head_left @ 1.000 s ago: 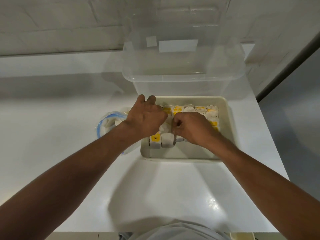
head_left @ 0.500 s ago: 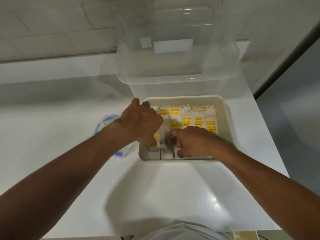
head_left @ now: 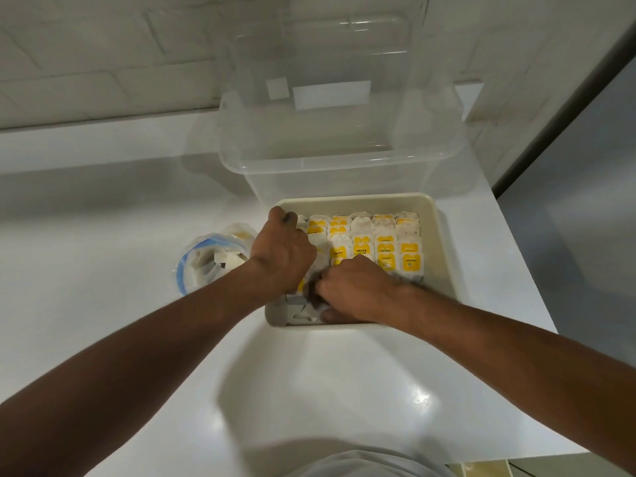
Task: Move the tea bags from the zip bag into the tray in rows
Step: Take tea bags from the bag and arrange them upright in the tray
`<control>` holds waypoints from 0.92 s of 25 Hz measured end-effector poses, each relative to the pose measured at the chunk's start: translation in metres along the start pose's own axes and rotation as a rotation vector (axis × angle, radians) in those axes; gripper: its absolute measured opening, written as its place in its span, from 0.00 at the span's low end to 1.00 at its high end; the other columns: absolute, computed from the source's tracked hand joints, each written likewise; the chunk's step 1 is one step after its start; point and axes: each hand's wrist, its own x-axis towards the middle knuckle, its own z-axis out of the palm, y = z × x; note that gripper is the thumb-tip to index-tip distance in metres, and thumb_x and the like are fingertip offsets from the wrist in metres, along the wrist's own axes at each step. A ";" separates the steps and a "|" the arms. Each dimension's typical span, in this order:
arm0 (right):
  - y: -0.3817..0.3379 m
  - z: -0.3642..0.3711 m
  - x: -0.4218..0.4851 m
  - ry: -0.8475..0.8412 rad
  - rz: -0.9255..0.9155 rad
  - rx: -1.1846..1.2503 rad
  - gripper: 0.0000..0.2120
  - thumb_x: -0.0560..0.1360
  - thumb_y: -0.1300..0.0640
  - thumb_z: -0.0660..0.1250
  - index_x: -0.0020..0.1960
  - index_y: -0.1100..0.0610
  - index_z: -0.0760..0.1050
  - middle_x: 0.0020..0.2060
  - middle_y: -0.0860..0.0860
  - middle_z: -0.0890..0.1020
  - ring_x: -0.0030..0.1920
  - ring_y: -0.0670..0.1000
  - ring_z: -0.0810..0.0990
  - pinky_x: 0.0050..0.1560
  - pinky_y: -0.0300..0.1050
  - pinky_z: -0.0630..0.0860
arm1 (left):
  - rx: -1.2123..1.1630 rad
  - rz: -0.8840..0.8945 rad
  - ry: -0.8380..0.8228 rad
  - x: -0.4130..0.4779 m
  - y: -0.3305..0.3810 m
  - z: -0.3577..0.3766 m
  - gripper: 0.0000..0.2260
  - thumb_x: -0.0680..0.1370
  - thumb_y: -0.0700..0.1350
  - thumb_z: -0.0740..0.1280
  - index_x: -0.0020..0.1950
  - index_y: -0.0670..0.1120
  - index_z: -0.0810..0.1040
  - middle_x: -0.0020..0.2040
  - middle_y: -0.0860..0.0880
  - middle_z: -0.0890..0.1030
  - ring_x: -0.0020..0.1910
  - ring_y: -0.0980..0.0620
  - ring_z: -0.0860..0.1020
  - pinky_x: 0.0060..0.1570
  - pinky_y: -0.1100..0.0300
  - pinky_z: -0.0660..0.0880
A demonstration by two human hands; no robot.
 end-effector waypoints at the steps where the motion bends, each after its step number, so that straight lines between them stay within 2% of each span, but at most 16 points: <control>1: -0.001 0.000 -0.001 0.006 0.020 0.009 0.14 0.75 0.45 0.66 0.56 0.51 0.77 0.51 0.51 0.81 0.48 0.55 0.81 0.37 0.45 0.63 | 0.009 -0.006 0.008 0.002 0.000 0.001 0.10 0.77 0.55 0.66 0.55 0.53 0.80 0.52 0.53 0.80 0.57 0.47 0.71 0.56 0.49 0.63; 4: 0.001 -0.002 -0.006 0.055 0.000 0.073 0.21 0.74 0.48 0.68 0.65 0.48 0.72 0.57 0.50 0.79 0.50 0.56 0.80 0.36 0.45 0.65 | 0.003 -0.033 0.027 0.007 0.001 0.000 0.10 0.79 0.54 0.65 0.57 0.52 0.79 0.56 0.52 0.80 0.60 0.47 0.71 0.58 0.50 0.63; 7: 0.010 0.000 -0.006 0.032 -0.160 0.131 0.23 0.76 0.49 0.66 0.71 0.42 0.68 0.62 0.48 0.74 0.56 0.54 0.78 0.38 0.44 0.69 | -0.015 -0.045 0.032 0.010 -0.001 -0.001 0.11 0.78 0.55 0.67 0.57 0.52 0.79 0.56 0.52 0.80 0.60 0.47 0.72 0.59 0.50 0.63; 10: 0.014 0.010 0.000 0.030 -0.266 0.089 0.17 0.75 0.50 0.66 0.64 0.43 0.74 0.59 0.44 0.76 0.57 0.51 0.77 0.38 0.43 0.73 | -0.022 -0.038 0.035 0.012 -0.004 0.003 0.12 0.76 0.55 0.69 0.56 0.53 0.78 0.55 0.52 0.80 0.59 0.47 0.72 0.57 0.50 0.63; 14: 0.014 0.021 0.011 0.096 -0.291 0.013 0.07 0.75 0.49 0.64 0.52 0.45 0.77 0.49 0.43 0.80 0.49 0.49 0.80 0.35 0.41 0.72 | -0.080 -0.014 0.059 0.011 -0.012 0.003 0.10 0.76 0.52 0.67 0.56 0.52 0.78 0.53 0.52 0.79 0.58 0.47 0.72 0.54 0.50 0.64; 16: 0.016 0.018 0.009 0.113 -0.197 0.158 0.06 0.75 0.48 0.63 0.49 0.45 0.78 0.45 0.42 0.81 0.45 0.47 0.79 0.36 0.41 0.71 | -0.163 0.032 0.087 0.007 -0.020 0.000 0.12 0.75 0.53 0.68 0.57 0.53 0.76 0.54 0.53 0.78 0.58 0.48 0.72 0.51 0.53 0.64; 19: 0.023 0.009 0.003 -0.009 0.091 0.633 0.04 0.77 0.52 0.67 0.49 0.48 0.80 0.39 0.44 0.83 0.40 0.45 0.79 0.43 0.41 0.75 | -0.397 0.131 0.073 -0.002 -0.039 -0.005 0.14 0.74 0.56 0.70 0.56 0.57 0.73 0.51 0.58 0.76 0.57 0.52 0.71 0.49 0.56 0.63; 21: 0.030 0.007 0.001 -0.052 0.213 0.926 0.03 0.76 0.57 0.68 0.48 0.52 0.81 0.38 0.50 0.85 0.39 0.48 0.83 0.44 0.41 0.77 | -0.572 0.195 -0.002 -0.003 -0.044 -0.007 0.16 0.71 0.60 0.72 0.56 0.60 0.75 0.49 0.61 0.75 0.54 0.55 0.69 0.49 0.57 0.63; 23: 0.032 0.006 0.000 -0.053 0.288 1.155 0.05 0.77 0.61 0.68 0.46 0.52 0.80 0.42 0.58 0.85 0.39 0.51 0.83 0.42 0.42 0.78 | -0.593 0.241 -0.020 -0.002 -0.037 -0.009 0.18 0.69 0.63 0.72 0.55 0.59 0.78 0.48 0.61 0.77 0.51 0.55 0.68 0.49 0.57 0.63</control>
